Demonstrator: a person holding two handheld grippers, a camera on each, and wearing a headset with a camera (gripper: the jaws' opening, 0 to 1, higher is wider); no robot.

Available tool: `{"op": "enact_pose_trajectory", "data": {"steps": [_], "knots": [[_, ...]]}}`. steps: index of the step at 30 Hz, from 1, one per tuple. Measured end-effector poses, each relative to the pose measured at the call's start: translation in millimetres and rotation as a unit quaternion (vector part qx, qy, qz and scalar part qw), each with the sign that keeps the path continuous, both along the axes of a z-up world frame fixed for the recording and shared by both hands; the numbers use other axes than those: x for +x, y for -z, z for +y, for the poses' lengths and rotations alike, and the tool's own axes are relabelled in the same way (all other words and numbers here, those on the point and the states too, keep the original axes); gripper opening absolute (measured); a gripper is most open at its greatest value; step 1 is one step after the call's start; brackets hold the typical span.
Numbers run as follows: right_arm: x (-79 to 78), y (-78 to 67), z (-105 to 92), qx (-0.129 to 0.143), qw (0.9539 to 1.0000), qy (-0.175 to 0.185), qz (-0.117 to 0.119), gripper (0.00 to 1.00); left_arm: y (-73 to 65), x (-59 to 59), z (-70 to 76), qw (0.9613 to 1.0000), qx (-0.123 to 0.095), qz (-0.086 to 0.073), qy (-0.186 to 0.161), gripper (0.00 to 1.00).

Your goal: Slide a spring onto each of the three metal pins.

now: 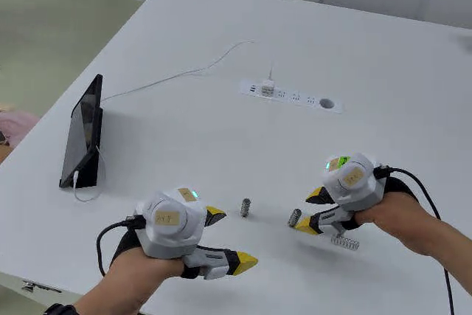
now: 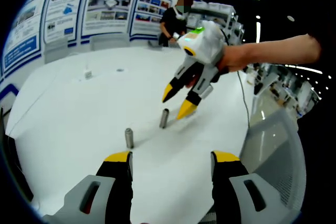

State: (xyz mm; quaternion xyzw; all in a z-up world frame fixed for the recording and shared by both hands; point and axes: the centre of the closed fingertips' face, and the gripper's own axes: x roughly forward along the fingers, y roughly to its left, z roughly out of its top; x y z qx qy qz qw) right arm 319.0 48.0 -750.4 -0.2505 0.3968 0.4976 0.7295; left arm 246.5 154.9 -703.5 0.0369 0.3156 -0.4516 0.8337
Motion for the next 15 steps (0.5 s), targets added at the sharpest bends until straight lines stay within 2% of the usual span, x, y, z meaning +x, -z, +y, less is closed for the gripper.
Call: {"op": "enact_pose_trajectory", "data": {"steps": [6, 15], "knots": [[-1.3, -6.8, -2.9, 0.018, 0.9995, 0.026, -0.001, 0.4, -2.2, -2.7, -1.2, 1.0, 0.0, -0.001, 0.003, 0.61], [-7.8, -13.3, -5.1, 0.047, 0.9967, 0.066, 0.003, 0.47, -6.0, -2.6, 1.1, 1.0, -0.005, -0.002, -0.006, 0.62]]}}
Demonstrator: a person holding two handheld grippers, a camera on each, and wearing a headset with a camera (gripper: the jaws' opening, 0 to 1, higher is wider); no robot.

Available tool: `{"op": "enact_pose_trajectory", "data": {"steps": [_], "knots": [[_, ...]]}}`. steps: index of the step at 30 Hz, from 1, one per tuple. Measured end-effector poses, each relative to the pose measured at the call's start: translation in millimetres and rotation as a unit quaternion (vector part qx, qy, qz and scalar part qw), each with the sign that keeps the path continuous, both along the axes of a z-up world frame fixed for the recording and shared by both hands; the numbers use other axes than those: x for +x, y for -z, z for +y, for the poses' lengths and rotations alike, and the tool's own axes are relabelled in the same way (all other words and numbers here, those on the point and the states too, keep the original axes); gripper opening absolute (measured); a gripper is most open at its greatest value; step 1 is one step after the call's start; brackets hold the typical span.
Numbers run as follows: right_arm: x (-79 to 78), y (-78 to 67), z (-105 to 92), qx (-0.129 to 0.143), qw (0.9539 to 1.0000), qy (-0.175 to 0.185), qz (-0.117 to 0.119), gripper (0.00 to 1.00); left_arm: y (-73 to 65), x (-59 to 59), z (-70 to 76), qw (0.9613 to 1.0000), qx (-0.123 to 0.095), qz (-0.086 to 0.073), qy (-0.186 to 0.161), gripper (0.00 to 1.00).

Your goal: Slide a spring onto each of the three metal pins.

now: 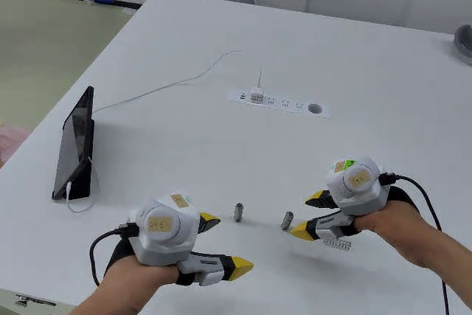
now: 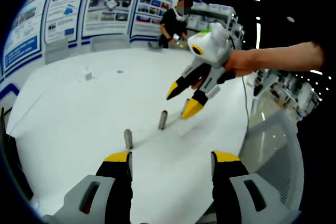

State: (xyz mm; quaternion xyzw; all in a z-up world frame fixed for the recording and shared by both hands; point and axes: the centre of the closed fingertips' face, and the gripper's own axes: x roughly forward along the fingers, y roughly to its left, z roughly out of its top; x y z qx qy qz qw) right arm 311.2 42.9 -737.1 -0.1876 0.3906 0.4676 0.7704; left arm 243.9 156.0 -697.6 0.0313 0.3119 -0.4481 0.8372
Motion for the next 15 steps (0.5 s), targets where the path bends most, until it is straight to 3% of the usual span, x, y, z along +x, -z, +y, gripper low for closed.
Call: {"op": "enact_pose_trajectory", "data": {"steps": [4, 15], "knots": [[-7.8, -4.1, -0.1, 0.022, 0.9997, 0.015, 0.004, 0.48, -1.0, -0.2, -0.1, 1.0, -0.001, 0.0, -0.001, 0.62], [-25.0, -11.5, -23.6, 0.038, 0.9969, 0.069, -0.008, 0.52, 0.2, -4.2, -10.5, 0.9999, -0.002, 0.001, 0.01, 0.62]]}}
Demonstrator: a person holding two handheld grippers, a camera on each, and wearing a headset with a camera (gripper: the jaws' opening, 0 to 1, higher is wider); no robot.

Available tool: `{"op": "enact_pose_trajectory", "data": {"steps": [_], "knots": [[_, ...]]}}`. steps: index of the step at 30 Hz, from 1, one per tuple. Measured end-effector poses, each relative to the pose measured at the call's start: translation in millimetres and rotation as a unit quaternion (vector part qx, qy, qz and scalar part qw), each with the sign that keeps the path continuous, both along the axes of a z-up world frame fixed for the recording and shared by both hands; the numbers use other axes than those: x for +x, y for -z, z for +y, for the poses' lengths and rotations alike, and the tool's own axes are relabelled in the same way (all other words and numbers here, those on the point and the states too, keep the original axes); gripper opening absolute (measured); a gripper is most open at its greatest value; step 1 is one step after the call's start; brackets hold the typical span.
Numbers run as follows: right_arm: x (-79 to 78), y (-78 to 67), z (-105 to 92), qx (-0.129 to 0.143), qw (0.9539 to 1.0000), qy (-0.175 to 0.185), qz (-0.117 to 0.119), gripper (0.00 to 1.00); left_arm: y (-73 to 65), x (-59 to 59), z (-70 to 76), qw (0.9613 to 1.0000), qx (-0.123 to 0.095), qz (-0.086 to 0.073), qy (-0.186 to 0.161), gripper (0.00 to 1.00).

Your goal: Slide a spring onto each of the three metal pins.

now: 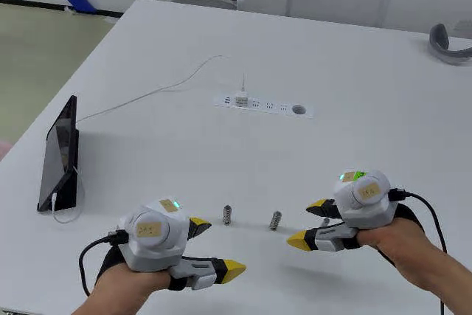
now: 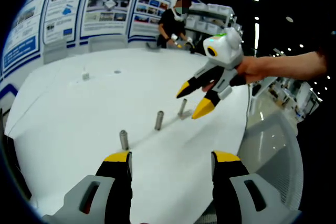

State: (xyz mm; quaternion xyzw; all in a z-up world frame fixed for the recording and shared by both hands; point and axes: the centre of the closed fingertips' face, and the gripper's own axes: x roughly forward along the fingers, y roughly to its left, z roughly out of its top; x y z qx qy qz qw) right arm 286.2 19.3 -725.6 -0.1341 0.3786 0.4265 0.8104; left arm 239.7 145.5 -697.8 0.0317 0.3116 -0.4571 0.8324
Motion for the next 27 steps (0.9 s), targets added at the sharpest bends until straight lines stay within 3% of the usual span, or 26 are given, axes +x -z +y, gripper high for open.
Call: {"op": "enact_pose_trajectory", "data": {"steps": [12, 27], "knots": [[-16.4, -3.8, -34.3, 0.024, 0.997, 0.074, -0.006, 0.56, 1.9, -1.6, -17.9, 0.9997, 0.0, 0.001, 0.025, 0.63], [-39.4, -6.4, -79.4, 0.048, 0.988, 0.147, -0.006, 0.64, 2.1, -0.3, -41.7, 0.9983, 0.003, 0.0, 0.057, 0.64]]}}
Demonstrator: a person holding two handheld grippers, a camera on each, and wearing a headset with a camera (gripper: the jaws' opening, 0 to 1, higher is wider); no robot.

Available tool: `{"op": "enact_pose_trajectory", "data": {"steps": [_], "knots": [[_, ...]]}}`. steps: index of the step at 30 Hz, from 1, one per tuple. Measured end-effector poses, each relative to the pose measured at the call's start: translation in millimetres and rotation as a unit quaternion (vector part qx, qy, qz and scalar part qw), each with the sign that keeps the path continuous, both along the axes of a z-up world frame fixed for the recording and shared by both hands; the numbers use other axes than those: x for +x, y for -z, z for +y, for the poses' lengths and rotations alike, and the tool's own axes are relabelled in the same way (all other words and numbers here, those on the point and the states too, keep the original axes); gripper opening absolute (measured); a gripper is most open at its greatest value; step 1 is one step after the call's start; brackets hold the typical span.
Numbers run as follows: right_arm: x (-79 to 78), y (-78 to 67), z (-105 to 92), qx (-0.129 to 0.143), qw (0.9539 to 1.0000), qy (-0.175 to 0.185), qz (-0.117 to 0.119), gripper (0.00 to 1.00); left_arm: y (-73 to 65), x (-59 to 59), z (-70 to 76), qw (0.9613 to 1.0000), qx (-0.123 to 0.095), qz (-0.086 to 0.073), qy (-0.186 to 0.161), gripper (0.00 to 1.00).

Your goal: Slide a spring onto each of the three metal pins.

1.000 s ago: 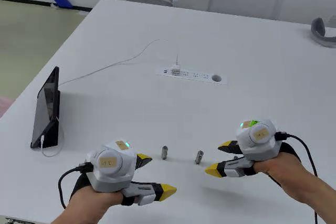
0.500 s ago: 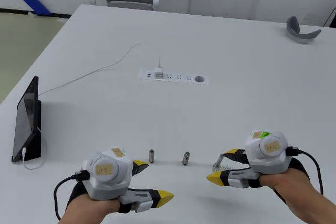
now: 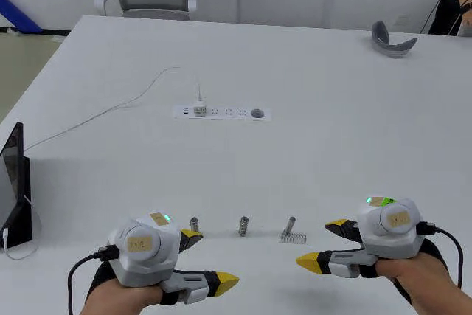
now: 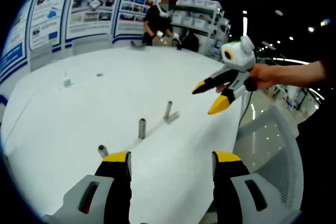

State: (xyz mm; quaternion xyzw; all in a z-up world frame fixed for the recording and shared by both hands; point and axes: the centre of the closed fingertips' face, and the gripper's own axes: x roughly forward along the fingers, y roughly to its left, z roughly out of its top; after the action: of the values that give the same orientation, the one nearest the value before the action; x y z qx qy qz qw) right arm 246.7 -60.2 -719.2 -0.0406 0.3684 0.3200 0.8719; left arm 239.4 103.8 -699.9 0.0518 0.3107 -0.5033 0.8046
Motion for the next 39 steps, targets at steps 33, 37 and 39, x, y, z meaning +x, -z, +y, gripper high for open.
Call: {"op": "enact_pose_trajectory", "data": {"steps": [33, 37, 39], "knots": [[-40.4, 0.5, -23.3, 0.029, 0.9991, 0.03, 0.006, 0.77, 8.2, -17.7, -75.1, 0.9947, 0.023, -0.005, 0.1, 0.66], [-42.7, -0.3, -25.9, 0.03, 0.9989, 0.035, 0.006, 0.77, 9.2, -17.0, -84.6, 0.9939, 0.022, -0.005, 0.108, 0.66], [-43.2, -0.9, -27.3, 0.031, 0.9988, 0.037, 0.007, 0.77, 11.1, -16.6, -89.8, 0.9934, 0.023, -0.004, 0.113, 0.66]]}}
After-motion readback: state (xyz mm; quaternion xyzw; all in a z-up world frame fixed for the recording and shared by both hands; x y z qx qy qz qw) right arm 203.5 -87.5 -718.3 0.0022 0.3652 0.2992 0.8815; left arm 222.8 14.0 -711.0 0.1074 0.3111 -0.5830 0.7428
